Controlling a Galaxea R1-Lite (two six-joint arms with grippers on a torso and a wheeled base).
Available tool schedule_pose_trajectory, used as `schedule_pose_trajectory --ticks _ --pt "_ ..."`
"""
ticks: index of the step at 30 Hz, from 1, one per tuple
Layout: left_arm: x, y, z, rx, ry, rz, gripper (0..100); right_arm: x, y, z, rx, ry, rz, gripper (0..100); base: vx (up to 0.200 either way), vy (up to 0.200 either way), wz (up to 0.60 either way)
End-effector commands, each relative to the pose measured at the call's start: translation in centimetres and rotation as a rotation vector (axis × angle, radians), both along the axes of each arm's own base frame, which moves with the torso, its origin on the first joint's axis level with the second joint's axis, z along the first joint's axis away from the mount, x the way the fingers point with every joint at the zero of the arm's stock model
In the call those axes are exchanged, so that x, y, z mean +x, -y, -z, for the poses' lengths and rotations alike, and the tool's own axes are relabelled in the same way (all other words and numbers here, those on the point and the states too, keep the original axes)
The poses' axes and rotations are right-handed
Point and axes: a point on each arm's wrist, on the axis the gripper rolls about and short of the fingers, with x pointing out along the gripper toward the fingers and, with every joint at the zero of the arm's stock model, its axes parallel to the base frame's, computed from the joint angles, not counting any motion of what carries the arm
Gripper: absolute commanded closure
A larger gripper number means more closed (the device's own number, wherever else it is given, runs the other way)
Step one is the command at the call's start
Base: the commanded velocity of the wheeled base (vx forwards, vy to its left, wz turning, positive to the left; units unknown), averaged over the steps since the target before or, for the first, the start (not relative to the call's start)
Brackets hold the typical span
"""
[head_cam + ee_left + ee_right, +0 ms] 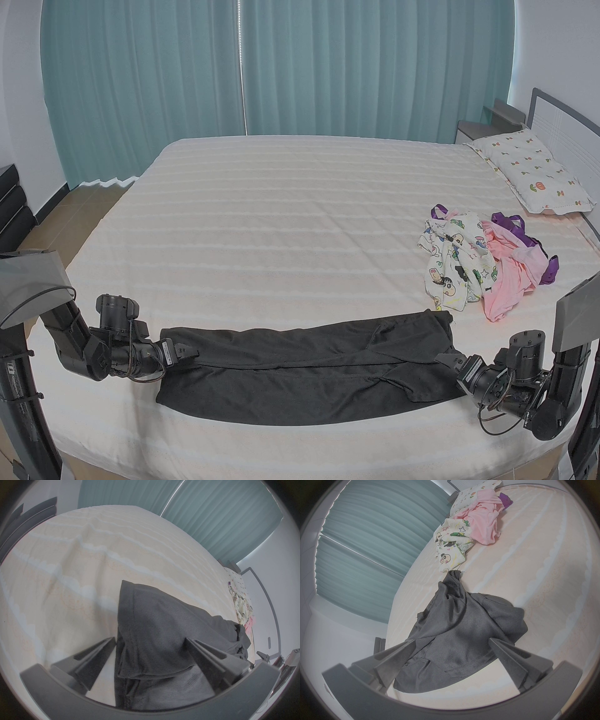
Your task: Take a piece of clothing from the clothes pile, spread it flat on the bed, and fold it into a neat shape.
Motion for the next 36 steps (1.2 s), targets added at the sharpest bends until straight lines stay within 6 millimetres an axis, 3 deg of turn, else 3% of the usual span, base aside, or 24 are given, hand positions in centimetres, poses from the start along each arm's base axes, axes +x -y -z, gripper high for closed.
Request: schedule_pose_trajectory --ticks 1,13,19,27,36 --pt "-0.1 0.0 0.7 0.0 -0.026 0.001 100 -0.4 0.1 0.1 -0.003 -0.009 -0.001 0 0.0 0.0 0.0" --pt "-0.5 -1.2 -0.9 0.007 0.015 -0.032 100 -0.3 0.1 0.1 -0.001 -0.012 0.004 0 0.0 0.0 0.0" --pt "-1.2 -3.9 -3.5 0.022 0.024 -0.097 100 -0.3 0.2 0.3 -0.002 -0.018 0.004 0 0.0 0.0 0.0" --pt "-1.6 -6.0 -5.9 -0.005 0.048 -0.138 100 -0.3 0.2 0.3 -0.001 -0.018 0.006 0 0.0 0.0 0.0" --pt "-2.1 -6.4 -6.1 -0.031 0.005 -0.14 100 -0.3 0.2 0.3 0.004 -0.021 0.008 0 0.0 0.0 0.0"
